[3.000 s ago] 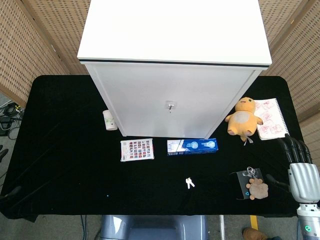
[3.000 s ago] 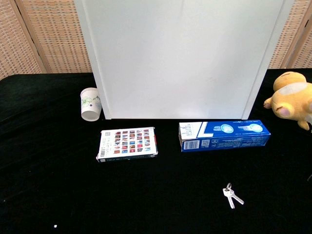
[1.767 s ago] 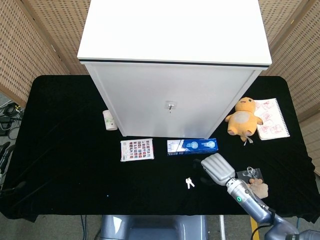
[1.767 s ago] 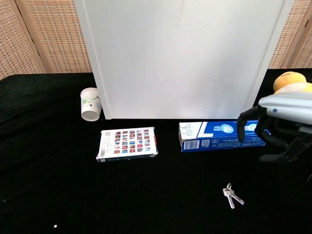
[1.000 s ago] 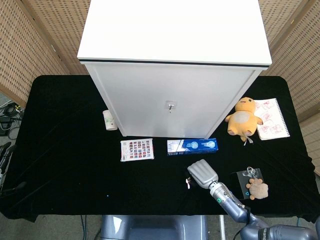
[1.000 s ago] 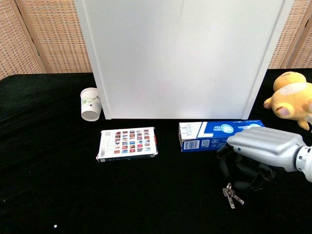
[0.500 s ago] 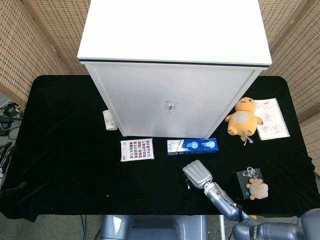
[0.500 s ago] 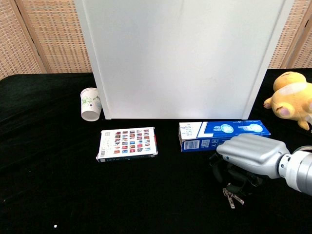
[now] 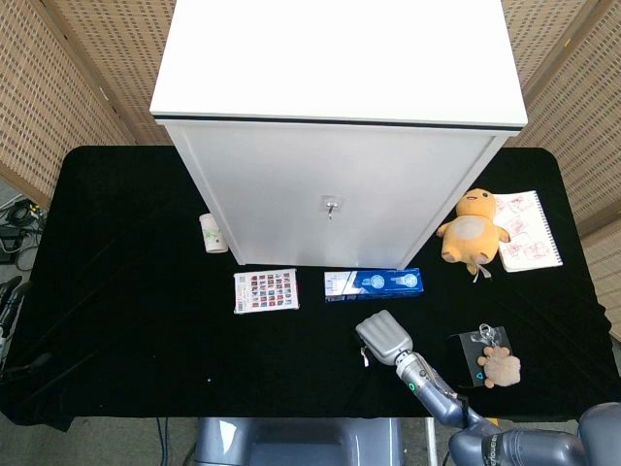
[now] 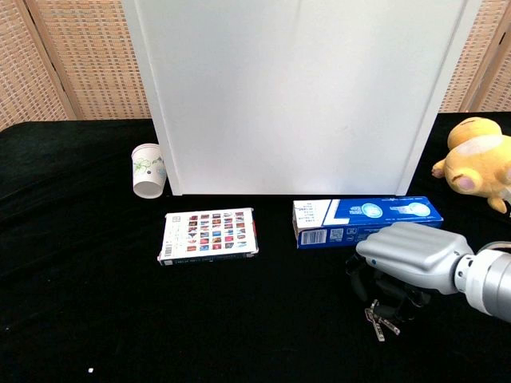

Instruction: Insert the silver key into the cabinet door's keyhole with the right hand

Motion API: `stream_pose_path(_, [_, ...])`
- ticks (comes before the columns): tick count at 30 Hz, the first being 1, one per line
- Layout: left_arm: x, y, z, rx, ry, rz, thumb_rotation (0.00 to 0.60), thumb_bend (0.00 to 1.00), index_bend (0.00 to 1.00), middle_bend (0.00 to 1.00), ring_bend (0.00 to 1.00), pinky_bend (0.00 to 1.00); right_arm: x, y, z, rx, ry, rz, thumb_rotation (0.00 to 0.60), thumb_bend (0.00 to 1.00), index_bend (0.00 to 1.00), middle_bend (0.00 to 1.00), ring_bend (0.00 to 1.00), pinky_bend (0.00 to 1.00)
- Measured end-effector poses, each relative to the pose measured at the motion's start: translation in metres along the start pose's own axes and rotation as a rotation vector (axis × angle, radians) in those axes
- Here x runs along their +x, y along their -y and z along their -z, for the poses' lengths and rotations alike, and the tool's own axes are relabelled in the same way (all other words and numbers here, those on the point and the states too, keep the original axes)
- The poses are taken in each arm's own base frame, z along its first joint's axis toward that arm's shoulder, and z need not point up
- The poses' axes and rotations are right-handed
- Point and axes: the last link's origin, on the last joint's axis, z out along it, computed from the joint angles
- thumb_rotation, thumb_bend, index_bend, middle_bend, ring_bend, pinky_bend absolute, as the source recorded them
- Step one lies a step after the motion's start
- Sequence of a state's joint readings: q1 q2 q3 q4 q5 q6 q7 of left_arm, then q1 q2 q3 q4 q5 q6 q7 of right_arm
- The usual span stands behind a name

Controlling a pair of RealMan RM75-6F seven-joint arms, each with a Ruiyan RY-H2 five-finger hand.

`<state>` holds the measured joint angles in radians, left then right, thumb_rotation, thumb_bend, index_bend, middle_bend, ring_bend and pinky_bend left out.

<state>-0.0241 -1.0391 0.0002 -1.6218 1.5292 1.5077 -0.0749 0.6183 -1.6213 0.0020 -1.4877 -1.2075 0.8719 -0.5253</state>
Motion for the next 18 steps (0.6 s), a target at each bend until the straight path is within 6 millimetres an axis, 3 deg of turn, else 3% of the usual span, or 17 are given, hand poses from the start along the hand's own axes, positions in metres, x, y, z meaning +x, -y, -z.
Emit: stream_pose_path(18, [-0.0014,-0.0004,-0.0005,0.004,0.003,-0.006,0.6,0.0,0.0,0.0,0.0,0.0,-0.0038,-0.0033,-0.004,-0.001,-0.009,0.003,0.6,0.57,0.56,0.89,0.9,1.0])
